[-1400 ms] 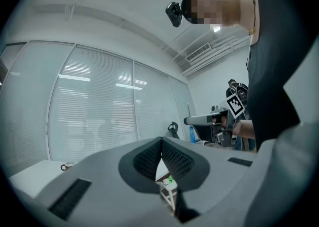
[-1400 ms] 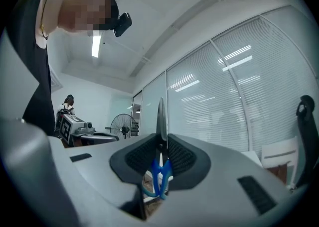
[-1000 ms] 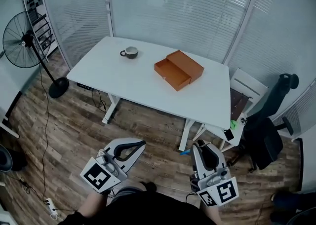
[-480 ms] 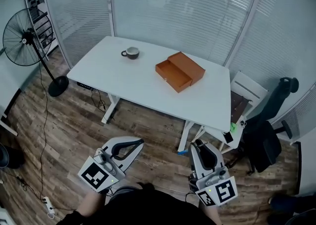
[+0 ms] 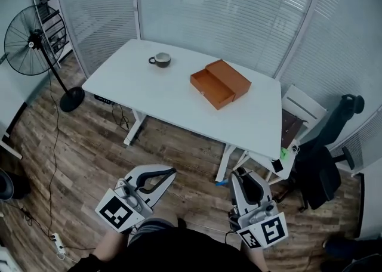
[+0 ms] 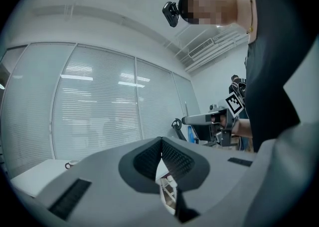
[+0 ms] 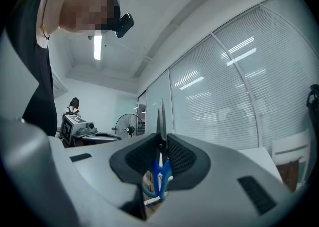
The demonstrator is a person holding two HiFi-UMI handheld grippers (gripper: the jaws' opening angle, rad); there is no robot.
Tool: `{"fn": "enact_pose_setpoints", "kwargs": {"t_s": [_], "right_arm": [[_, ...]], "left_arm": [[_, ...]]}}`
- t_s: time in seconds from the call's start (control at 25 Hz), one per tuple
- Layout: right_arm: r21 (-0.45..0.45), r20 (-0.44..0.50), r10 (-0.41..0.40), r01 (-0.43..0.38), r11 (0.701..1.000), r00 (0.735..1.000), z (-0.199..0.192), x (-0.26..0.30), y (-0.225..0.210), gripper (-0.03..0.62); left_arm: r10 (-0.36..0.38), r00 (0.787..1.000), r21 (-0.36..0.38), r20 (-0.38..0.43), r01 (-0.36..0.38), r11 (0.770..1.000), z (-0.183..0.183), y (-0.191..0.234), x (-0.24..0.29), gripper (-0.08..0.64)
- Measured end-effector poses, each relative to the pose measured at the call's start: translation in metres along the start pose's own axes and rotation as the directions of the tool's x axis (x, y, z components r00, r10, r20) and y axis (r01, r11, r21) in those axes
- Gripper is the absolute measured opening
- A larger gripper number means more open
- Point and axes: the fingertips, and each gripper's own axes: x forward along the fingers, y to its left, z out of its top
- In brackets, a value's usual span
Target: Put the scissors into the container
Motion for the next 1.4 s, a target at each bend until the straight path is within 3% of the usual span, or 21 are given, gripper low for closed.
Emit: {"fn": "enact_pose_setpoints", "kwargs": {"t_s": [0.2,0.64,1.4], "right_arm": [[0.02,0.007,0.017,-0.017,1.0,1.0,-0.002,0.006,0.001,0.074],[0.01,-0.008,0.005,-0.005,1.0,1.0,-0.011,0.032,-0.019,0.074],[-0.004,-0.016,-0.078,0.078,0.997,0.997,-0.033,0.144,-0.097,0.074]], "left_arm": [[0.021,0.999,0.013,-0.027,-0.021,1.0,-0.003,0.006,-0.003,0.012],[-0.008,1.0,0.036,-0.022,0.009,0.999,-0.012,0.031,0.016,0.012],[-0.072,0.997,0.033,0.014,0.072,0.997,-0.034,0.157,0.103,0.012]]}}
